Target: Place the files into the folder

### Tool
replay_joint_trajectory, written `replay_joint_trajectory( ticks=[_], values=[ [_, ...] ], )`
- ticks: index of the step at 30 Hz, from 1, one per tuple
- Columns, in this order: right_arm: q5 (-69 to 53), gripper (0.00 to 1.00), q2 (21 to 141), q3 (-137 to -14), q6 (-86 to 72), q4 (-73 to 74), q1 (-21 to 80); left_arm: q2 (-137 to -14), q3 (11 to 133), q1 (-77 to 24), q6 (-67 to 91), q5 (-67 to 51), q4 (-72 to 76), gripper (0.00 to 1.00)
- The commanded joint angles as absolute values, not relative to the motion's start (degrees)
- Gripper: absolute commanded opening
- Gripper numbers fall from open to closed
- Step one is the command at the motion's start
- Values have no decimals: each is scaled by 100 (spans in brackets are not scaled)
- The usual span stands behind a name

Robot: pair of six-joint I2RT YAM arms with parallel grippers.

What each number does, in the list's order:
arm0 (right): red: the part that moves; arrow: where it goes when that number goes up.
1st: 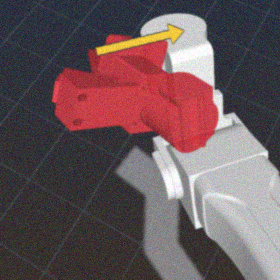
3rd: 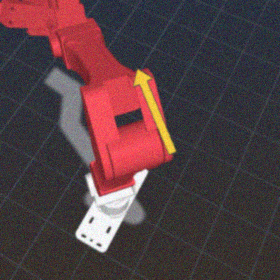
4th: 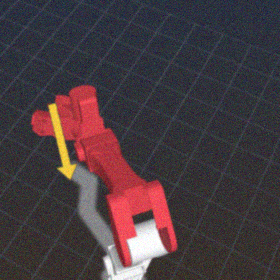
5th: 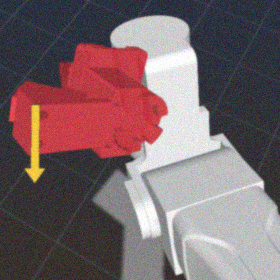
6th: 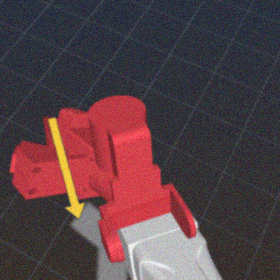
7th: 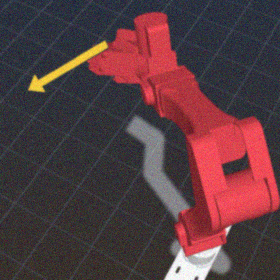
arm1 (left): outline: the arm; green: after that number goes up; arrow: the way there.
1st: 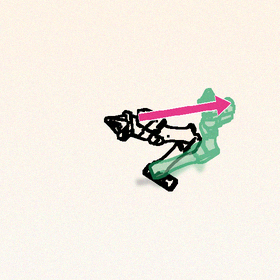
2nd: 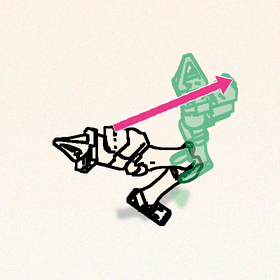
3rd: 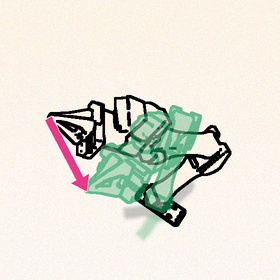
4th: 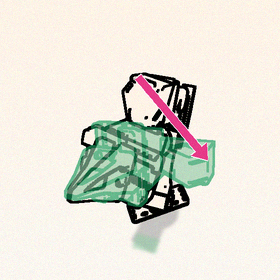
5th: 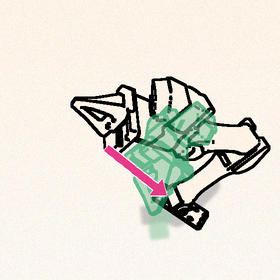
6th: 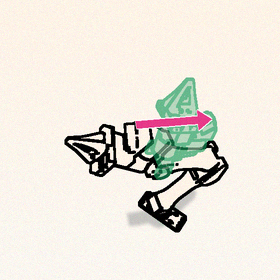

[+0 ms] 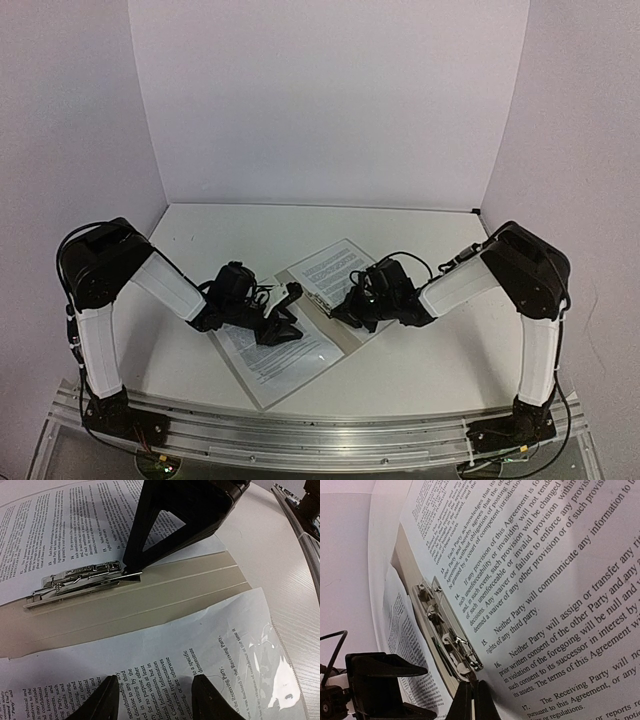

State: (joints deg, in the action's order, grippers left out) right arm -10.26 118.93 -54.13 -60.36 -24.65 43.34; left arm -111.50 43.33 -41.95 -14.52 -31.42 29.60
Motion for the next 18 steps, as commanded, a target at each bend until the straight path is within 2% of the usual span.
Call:
replay_joint_trajectory(
  ticks=[1, 7, 18],
  values=[
    [-286, 0, 13340, -4554, -5826, 1262, 4508, -11288, 4087, -4246, -1307, -3110, 2083, 50],
    [-566, 0, 12987, -4444, -5540, 1169, 4490, -11279, 4136, -4206, -1225, -3104, 2034, 49],
    [-820, 2, 12433, -5275, -5317, 1488, 4431, -11221, 4199, -4195, -1156, -3083, 1886, 50]
  ],
)
